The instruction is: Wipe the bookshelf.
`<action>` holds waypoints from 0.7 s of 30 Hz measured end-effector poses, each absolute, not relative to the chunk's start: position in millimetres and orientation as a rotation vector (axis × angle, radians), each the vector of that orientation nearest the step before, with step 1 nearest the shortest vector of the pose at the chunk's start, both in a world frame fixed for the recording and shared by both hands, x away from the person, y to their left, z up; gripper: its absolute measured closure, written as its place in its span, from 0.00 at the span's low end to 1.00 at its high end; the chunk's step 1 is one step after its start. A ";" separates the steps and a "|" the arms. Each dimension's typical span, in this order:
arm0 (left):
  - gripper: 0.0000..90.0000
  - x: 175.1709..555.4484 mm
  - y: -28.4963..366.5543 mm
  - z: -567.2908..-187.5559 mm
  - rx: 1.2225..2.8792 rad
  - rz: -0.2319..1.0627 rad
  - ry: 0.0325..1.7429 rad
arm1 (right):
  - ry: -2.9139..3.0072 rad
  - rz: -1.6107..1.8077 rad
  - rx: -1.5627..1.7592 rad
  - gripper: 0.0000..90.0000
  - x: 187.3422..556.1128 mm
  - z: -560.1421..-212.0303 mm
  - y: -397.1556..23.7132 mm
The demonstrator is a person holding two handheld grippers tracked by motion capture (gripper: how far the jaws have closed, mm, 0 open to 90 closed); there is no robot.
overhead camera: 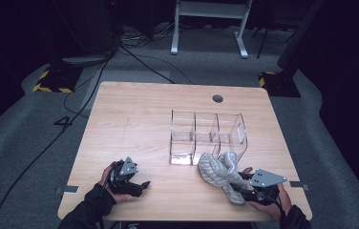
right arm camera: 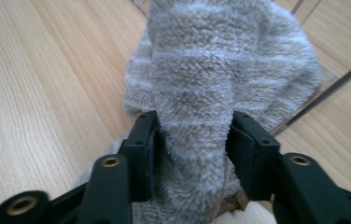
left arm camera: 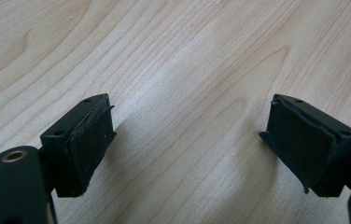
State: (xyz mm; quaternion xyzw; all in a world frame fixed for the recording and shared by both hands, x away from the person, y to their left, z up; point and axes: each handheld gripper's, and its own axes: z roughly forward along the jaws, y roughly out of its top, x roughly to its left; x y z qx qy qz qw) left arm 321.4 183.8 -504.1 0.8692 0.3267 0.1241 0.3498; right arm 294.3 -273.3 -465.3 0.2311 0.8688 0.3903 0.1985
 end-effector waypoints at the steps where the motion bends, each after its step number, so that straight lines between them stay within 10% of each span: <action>1: 0.17 321.5 183.8 -504.1 2.253 0.322 0.846 | 2.426 1.099 0.651 0.56 292.7 -462.3 -274.4; 21: 0.17 322.1 183.4 -504.2 2.251 0.315 0.849 | 2.306 1.071 0.742 0.41 286.5 -443.8 -328.6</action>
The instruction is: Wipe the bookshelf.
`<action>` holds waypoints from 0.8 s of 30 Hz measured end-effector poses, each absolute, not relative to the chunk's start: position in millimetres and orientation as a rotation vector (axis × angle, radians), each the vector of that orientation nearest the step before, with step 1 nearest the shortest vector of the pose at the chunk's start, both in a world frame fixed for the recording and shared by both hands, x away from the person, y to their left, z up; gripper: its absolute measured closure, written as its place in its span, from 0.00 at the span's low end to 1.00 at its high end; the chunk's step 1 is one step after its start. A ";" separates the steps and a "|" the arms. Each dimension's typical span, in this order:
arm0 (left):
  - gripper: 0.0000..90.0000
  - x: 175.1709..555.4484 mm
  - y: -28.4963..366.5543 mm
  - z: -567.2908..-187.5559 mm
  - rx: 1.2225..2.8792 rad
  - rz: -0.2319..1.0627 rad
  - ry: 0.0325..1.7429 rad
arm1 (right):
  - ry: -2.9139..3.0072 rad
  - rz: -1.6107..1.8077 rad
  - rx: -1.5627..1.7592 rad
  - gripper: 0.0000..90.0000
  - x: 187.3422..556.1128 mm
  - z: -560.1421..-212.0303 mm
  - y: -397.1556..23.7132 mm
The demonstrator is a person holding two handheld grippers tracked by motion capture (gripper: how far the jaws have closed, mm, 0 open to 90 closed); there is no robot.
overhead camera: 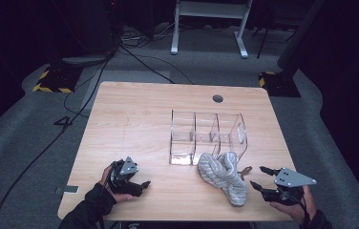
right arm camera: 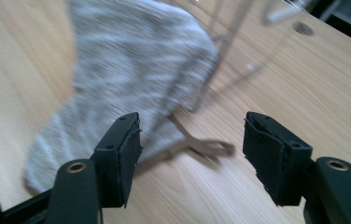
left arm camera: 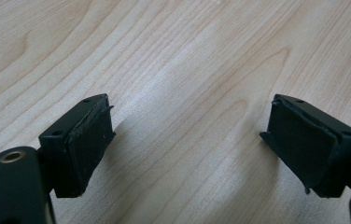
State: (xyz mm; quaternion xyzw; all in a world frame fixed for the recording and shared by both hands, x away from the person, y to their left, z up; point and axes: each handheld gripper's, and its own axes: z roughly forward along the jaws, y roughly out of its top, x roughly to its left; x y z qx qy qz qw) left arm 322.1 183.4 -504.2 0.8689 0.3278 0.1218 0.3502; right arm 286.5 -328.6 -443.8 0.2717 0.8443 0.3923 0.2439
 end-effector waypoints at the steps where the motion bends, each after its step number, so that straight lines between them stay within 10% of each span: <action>1: 0.17 322.6 183.5 -504.3 2.251 0.316 0.843 | 2.296 1.066 0.770 0.41 288.2 -446.1 -334.8; 24: 0.16 323.4 183.9 -504.3 2.254 0.320 0.833 | 2.279 1.135 1.036 0.37 299.0 -480.8 -369.3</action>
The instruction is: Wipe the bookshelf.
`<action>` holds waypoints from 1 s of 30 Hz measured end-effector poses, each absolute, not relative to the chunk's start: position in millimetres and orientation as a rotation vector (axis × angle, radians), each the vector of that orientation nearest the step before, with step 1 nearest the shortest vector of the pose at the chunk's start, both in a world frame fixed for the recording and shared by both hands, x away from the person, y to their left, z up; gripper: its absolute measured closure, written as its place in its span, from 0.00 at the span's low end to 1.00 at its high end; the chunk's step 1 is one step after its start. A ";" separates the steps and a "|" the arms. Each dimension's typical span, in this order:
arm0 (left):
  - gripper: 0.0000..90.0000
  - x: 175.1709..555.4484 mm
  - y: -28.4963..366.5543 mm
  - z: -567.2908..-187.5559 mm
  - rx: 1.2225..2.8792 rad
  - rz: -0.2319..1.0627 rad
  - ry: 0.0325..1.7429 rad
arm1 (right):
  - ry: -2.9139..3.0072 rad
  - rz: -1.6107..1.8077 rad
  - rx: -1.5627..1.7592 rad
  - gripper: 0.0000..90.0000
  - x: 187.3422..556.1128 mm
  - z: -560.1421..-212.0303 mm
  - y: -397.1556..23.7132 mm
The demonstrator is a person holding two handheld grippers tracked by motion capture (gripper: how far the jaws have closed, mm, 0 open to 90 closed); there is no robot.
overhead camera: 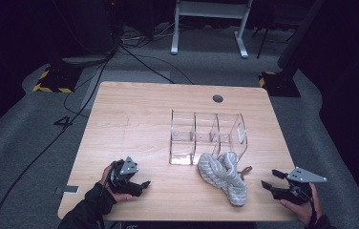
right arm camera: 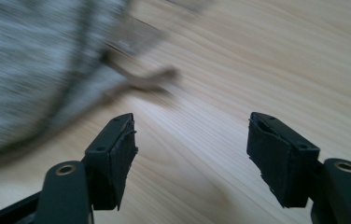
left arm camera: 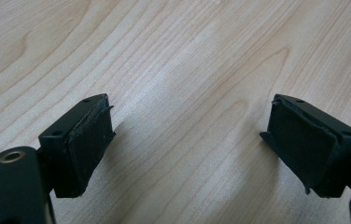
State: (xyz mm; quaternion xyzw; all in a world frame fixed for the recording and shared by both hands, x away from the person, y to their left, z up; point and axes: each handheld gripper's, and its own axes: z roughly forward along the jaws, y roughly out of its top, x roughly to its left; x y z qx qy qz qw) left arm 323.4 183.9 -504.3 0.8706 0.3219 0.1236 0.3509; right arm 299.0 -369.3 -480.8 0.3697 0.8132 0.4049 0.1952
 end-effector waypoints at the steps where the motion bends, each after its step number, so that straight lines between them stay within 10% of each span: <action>1: 0.16 323.7 184.0 -504.2 2.257 0.321 0.830 | 2.299 1.136 0.993 0.38 298.3 -477.5 -359.7; 30: 0.16 323.6 183.5 -504.2 2.257 0.321 0.833 | 2.717 1.278 0.513 0.61 275.4 -493.5 -238.2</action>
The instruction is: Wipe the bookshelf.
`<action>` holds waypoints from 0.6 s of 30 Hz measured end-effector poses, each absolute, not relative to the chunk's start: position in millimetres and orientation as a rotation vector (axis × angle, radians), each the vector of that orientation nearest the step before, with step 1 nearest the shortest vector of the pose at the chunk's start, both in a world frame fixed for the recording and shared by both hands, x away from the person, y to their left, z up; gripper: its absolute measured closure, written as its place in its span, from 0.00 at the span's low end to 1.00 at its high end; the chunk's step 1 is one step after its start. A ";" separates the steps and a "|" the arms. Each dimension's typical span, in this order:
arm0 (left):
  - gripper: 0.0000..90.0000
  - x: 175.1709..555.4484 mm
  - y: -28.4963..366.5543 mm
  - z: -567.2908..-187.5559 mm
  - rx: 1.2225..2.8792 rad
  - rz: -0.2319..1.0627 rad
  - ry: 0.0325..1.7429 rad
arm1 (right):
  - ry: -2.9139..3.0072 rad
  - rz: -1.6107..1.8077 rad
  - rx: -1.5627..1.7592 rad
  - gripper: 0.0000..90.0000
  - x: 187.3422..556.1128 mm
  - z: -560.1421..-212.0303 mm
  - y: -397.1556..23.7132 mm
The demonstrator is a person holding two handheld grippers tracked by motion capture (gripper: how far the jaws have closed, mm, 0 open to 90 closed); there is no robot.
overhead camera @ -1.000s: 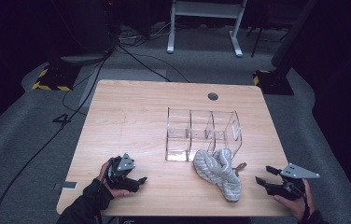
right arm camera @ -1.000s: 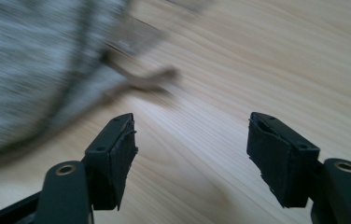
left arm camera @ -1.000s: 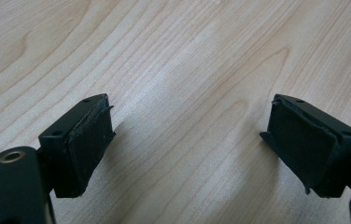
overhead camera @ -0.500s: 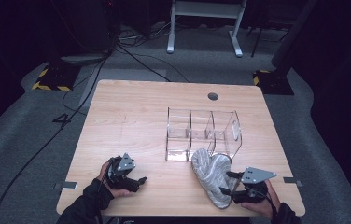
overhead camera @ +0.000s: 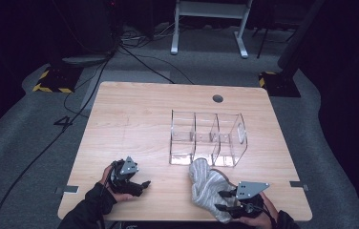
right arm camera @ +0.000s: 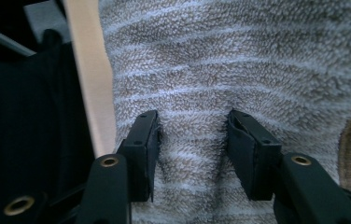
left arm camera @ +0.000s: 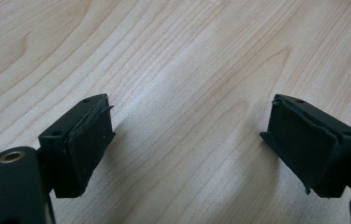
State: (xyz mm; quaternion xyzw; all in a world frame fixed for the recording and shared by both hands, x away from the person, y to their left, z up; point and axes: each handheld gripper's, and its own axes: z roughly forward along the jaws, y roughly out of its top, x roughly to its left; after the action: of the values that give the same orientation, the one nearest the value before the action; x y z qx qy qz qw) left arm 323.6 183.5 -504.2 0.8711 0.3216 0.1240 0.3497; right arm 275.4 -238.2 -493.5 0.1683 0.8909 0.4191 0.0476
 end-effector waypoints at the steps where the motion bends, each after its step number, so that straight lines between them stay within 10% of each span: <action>1: 0.16 323.6 183.4 -504.2 2.256 0.322 0.834 | 2.718 1.277 0.501 0.61 274.2 -493.4 -237.4; 18: 0.16 323.6 183.3 -504.2 2.256 0.322 0.835 | 2.397 1.341 0.599 0.44 273.9 -438.1 -300.6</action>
State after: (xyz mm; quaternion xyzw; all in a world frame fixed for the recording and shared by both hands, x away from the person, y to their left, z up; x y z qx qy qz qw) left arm 323.6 183.3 -504.2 0.8709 0.3223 0.1242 0.3497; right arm 273.9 -300.6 -438.1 0.2104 0.8410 0.4705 0.1646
